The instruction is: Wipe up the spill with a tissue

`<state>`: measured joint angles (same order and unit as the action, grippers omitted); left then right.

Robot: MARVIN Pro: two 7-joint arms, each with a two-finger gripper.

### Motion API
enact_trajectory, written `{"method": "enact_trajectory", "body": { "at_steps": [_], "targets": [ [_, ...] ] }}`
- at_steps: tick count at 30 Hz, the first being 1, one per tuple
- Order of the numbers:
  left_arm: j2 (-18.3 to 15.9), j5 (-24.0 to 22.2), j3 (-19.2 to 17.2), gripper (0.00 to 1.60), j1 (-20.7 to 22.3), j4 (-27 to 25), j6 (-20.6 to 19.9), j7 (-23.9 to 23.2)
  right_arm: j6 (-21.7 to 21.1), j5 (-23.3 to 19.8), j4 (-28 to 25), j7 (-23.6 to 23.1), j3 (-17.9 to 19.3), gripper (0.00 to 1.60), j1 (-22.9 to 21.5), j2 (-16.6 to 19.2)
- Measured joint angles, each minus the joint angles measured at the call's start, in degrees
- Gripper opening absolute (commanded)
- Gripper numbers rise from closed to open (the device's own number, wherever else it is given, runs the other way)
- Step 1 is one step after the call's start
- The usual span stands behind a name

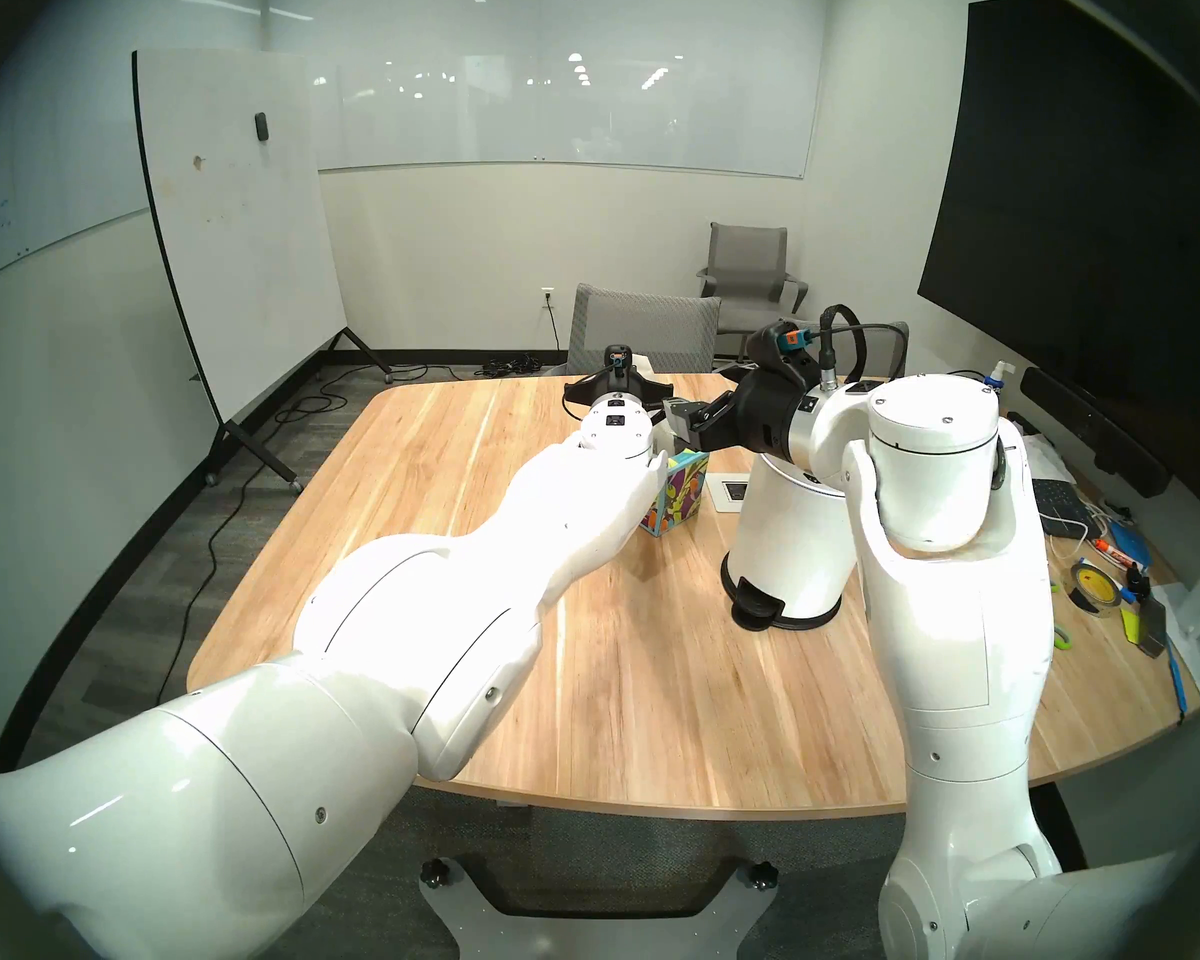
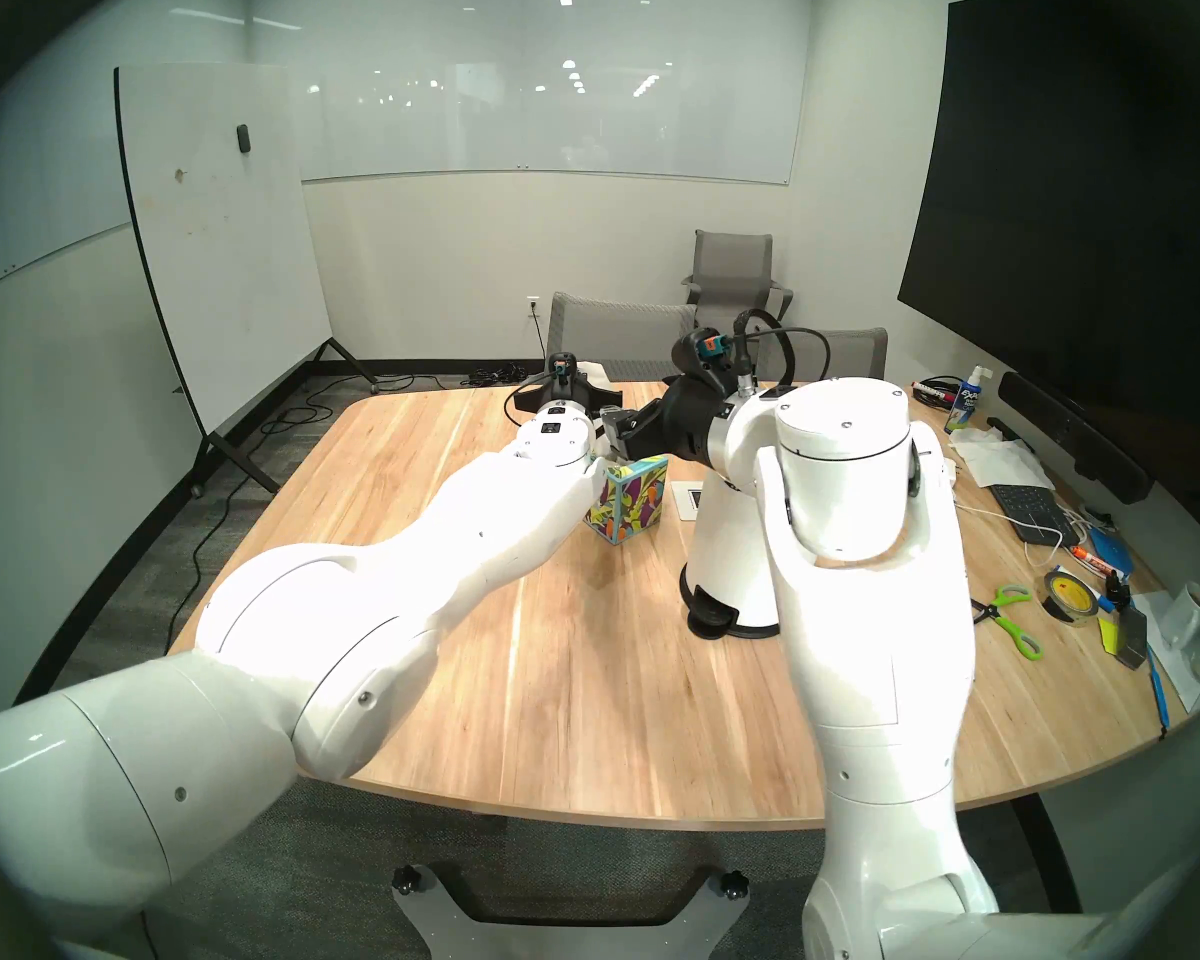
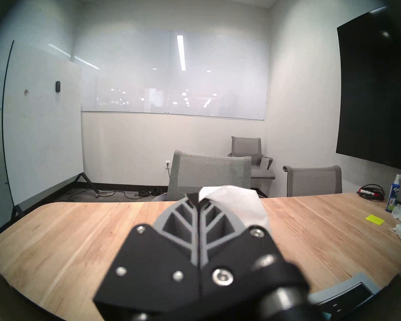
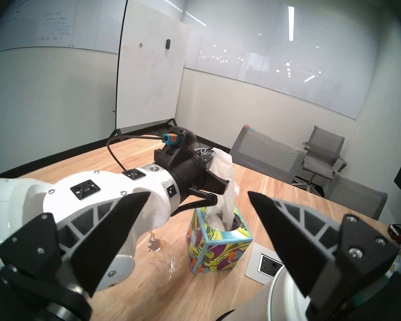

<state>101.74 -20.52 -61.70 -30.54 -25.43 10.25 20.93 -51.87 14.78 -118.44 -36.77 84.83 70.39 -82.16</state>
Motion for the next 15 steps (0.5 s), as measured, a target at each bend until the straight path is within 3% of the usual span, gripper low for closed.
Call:
{"method": "enact_trajectory", "body": {
  "at_steps": [15],
  "targets": [
    [-6.9, 0.1, -0.6, 0.0, -5.1, -11.4, -3.1, -2.3, 0.0, 0.0, 0.0, 0.0, 0.0, 1.6, 0.0, 0.0]
  ]
}}
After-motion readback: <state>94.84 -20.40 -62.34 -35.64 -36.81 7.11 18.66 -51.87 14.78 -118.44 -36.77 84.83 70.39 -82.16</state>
